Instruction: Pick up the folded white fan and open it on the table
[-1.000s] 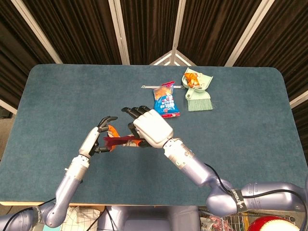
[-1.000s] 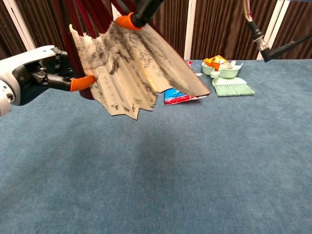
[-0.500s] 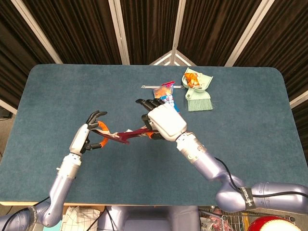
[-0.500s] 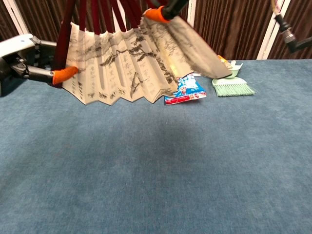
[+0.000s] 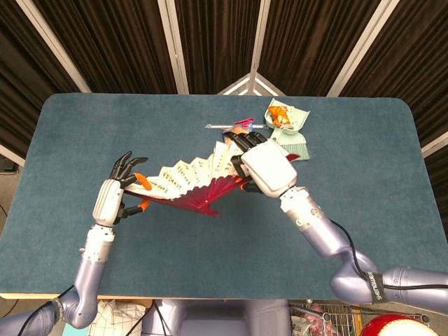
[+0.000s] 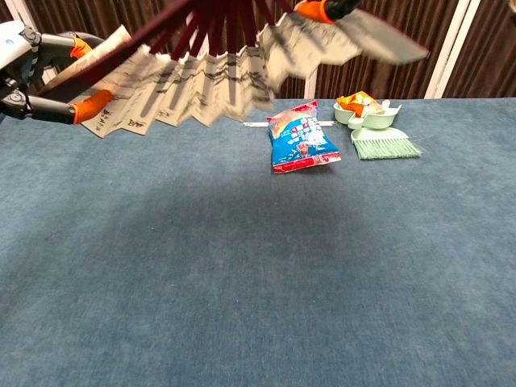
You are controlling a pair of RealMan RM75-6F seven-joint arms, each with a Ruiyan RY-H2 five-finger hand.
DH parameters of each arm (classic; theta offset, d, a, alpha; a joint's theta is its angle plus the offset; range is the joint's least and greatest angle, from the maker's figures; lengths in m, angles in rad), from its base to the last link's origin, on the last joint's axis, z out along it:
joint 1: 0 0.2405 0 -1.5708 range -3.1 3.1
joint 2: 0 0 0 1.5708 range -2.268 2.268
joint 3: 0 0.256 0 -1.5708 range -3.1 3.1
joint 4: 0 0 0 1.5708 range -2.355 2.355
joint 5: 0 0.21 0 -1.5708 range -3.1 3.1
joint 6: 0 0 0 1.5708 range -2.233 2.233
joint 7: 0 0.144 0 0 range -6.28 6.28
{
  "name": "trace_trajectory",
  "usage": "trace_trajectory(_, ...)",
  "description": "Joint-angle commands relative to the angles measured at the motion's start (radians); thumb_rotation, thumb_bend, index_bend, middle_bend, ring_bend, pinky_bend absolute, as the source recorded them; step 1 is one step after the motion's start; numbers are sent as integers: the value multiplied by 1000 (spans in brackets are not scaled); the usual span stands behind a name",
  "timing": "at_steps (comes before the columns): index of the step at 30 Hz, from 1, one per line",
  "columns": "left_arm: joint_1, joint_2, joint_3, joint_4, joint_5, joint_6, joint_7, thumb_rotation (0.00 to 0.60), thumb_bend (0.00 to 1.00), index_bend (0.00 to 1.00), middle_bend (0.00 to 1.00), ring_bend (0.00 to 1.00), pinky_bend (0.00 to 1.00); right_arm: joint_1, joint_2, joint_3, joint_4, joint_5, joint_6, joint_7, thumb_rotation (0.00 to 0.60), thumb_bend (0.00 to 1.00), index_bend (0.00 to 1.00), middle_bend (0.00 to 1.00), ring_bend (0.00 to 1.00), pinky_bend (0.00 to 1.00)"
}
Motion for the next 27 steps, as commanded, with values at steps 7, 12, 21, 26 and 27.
trace_trajectory(7,-22,-69,10,143,94,99,87,600,551,591,181,0,37,-63,-35,-21,98,-93,63,92,600,565,841,180,227,238)
trace_trajectory(12,-36,-94,17,215,130,130,123,600,551,591,181,0,37,-83,-61,-31,162,-105,61,142,600,565,841,180,227,238)
trace_trajectory(21,-55,-145,26,323,159,166,166,600,551,591,181,0,37,-105,-145,-52,315,-142,62,201,600,564,841,180,227,238)
trace_trajectory(26,-54,-164,24,377,161,197,184,600,551,591,181,0,37,-120,-192,-57,412,-159,70,246,600,565,841,180,227,238)
trace_trajectory(27,-54,-166,25,384,161,201,183,600,551,591,181,0,37,-122,-199,-58,428,-162,72,251,600,565,841,180,227,238)
